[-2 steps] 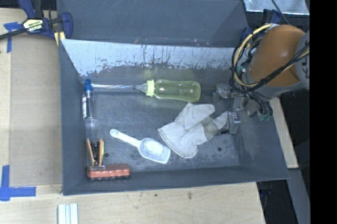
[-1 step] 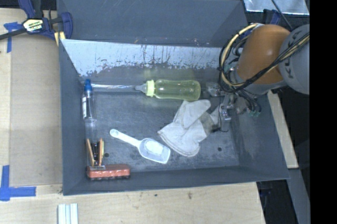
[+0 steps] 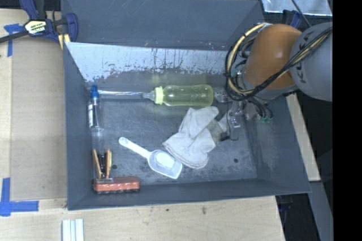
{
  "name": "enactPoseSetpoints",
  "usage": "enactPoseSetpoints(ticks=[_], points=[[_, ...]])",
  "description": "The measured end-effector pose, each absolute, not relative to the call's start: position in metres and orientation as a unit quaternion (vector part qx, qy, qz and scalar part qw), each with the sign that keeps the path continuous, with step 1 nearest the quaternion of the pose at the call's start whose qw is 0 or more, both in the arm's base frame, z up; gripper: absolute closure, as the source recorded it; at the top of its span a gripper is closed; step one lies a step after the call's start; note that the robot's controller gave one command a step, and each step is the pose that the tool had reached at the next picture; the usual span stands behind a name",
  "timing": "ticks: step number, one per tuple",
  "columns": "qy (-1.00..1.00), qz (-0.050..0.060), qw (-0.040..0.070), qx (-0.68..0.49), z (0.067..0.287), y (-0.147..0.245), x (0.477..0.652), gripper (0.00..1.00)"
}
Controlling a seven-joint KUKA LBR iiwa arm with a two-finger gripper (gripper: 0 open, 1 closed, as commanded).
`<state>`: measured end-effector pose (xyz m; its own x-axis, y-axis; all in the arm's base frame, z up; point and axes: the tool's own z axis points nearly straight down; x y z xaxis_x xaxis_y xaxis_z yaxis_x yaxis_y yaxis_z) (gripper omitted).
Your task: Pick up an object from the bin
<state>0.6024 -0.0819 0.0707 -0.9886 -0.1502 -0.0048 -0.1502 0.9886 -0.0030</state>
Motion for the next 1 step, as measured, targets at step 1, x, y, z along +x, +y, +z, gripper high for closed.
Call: enactPoseSetpoints(ticks=[1], points=[[1.0,-0.001,0.002,-0.017,0.071,-0.058,0.6193,0.0]])
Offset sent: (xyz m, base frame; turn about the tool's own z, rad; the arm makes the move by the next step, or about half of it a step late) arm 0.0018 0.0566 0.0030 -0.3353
